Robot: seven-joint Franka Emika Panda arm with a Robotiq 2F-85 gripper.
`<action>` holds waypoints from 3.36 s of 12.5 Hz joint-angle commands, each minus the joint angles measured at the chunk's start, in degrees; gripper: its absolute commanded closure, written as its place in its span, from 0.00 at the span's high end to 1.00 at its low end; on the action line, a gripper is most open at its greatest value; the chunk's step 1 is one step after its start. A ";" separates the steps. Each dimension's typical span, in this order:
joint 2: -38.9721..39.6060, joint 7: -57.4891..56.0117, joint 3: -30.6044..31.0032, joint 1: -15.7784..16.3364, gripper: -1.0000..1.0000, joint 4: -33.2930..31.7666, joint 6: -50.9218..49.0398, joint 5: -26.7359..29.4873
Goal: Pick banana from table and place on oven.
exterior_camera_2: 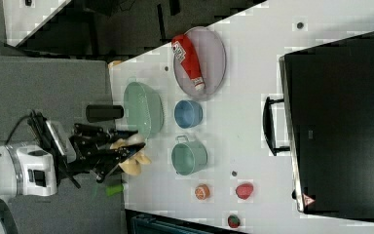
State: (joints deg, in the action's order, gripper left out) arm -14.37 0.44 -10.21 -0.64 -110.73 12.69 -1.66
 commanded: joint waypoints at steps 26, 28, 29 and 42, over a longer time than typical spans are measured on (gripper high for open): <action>9.23 -21.17 -10.66 2.99 1.00 2.99 1.01 -2.41; 6.98 -9.05 -4.17 3.30 1.00 2.99 -0.73 -2.41; 6.11 -3.89 -1.05 3.30 1.00 2.99 -0.80 -2.41; 3.56 4.49 5.10 3.13 1.00 2.97 -5.35 -2.03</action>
State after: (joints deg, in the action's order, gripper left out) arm -10.57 2.70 -5.07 4.77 -107.60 6.58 -3.26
